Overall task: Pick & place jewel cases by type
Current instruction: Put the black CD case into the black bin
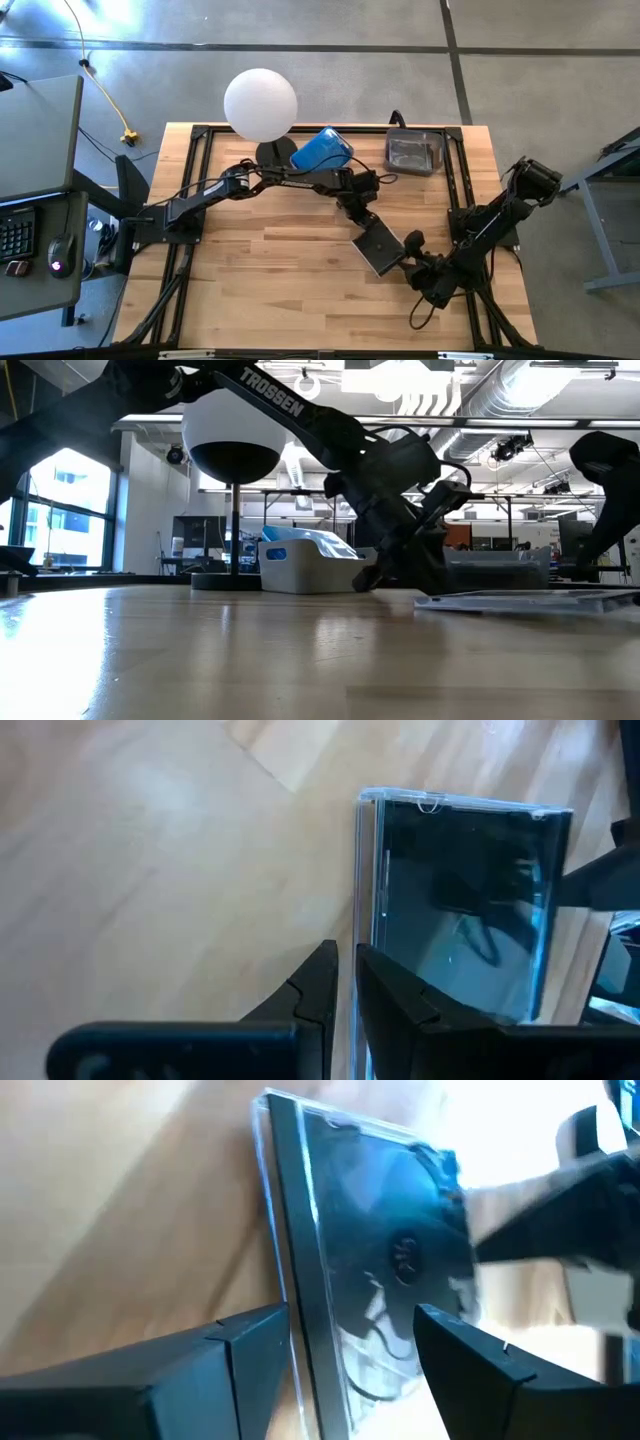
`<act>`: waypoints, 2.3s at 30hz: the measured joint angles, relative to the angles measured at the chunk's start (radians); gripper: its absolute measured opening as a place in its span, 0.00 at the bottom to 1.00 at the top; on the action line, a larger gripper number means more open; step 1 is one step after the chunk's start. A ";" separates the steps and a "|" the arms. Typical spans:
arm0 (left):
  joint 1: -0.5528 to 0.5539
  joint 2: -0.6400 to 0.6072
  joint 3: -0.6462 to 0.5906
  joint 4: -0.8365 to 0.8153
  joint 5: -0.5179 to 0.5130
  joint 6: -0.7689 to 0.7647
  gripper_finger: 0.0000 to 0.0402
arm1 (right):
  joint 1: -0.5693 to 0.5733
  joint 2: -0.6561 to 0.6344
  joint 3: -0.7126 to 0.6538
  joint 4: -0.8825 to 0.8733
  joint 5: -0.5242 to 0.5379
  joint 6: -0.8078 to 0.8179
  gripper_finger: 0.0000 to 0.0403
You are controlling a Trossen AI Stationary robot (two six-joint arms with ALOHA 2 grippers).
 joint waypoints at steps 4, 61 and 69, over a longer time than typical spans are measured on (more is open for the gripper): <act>-0.002 0.002 -0.001 0.020 0.013 -0.010 0.11 | 0.000 0.000 0.000 0.021 -0.009 -0.049 0.52; -0.264 -0.007 0.003 -0.073 -0.334 0.238 0.11 | 0.027 -0.002 0.000 0.119 -0.274 0.341 0.52; -0.302 -0.007 0.002 -0.083 -0.456 0.188 0.11 | 0.027 -0.002 0.003 0.125 -0.268 0.279 0.52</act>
